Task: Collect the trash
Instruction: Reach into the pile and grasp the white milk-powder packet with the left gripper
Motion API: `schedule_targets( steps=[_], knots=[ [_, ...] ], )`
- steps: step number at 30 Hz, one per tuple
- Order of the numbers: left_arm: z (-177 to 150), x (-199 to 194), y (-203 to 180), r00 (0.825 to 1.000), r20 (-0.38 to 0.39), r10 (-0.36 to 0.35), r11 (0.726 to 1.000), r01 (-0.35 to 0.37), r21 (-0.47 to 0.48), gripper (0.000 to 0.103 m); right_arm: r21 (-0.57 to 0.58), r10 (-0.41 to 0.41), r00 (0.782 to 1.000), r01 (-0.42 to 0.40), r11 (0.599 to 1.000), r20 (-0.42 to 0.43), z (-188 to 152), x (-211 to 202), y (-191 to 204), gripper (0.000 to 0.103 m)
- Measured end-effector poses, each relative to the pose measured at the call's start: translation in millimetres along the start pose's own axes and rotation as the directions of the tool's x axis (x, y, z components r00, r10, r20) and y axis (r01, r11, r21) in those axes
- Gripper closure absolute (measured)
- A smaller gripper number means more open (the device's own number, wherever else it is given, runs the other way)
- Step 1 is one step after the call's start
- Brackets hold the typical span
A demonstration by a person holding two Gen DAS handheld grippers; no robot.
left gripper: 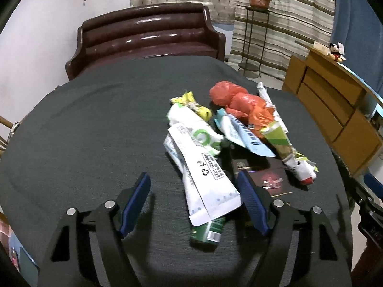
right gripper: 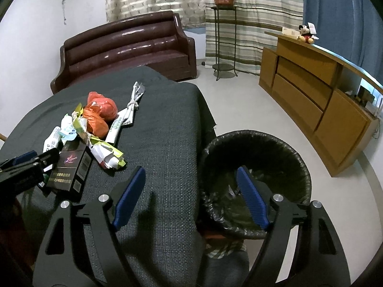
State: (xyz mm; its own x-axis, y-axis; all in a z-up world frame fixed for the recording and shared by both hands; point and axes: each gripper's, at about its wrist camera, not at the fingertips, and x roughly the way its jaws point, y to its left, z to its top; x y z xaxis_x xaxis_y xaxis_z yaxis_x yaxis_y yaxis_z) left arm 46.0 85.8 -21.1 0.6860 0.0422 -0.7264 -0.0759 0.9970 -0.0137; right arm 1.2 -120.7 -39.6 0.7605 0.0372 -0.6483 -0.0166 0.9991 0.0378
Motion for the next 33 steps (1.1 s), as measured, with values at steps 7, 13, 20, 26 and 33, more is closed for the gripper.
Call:
schedule_targets(
  steps=[7,13,20,26,33],
  knots=[
    [-2,2,13,1.0,-0.024,0.019,1.0,-0.02,-0.006,0.034,-0.001,0.0,1.0,0.0,1.0,-0.006,0,2,1,0.026],
    [0,8,13,0.999,-0.034,0.025,1.0,-0.026,-0.006,0.035,-0.005,-0.004,1.0,0.004,1.0,-0.005,0,3,1,0.026],
    [-4,10,25,0.996,-0.074,-0.04,0.998,0.037,-0.041,0.057,-0.009,-0.006,1.0,0.006,1.0,-0.006,0,4,1,0.026],
    [-7,5,30,0.995,-0.078,-0.058,0.998,0.055,-0.039,0.06,-0.018,-0.012,1.0,0.012,1.0,-0.002,-1,4,3,0.026],
    [0,-1,39,0.996,-0.061,-0.061,0.997,0.058,-0.055,0.059,-0.026,-0.016,1.0,0.016,1.0,-0.001,-2,4,4,0.026]
  ],
)
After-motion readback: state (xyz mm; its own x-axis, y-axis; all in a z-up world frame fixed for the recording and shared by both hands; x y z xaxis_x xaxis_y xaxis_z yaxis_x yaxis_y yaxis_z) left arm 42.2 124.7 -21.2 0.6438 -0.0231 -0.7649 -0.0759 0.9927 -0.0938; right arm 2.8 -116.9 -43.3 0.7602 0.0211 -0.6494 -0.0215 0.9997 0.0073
